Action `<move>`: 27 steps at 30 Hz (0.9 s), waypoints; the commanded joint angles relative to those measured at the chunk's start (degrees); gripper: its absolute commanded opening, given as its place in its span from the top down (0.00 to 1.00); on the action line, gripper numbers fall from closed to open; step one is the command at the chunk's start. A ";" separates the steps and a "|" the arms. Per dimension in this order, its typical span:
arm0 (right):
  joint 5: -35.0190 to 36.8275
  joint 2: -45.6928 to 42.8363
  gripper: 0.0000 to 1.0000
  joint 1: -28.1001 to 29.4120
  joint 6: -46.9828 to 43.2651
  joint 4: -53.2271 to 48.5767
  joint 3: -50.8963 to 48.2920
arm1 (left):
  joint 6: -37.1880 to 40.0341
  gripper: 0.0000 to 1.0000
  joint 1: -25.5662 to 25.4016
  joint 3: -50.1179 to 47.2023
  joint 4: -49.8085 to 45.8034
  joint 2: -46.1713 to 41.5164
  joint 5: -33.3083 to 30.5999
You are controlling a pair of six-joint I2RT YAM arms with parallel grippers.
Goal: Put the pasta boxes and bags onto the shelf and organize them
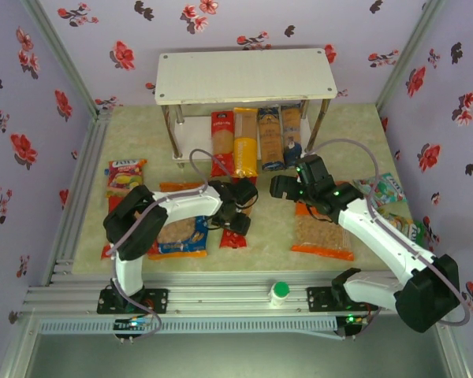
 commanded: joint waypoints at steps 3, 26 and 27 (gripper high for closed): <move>-0.41 -0.43 0.03 -0.44 -1.32 0.75 0.08 | 0.75 0.68 -0.56 -0.73 -0.66 2.71 2.03; 0.55 -0.94 0.03 -0.44 -0.78 -0.14 2.11 | 5.03 1.00 -0.65 -3.11 1.74 -7.09 5.96; 0.56 -0.96 0.03 -0.44 -0.66 0.08 2.24 | 5.32 1.00 -0.65 -3.10 1.58 -7.71 6.17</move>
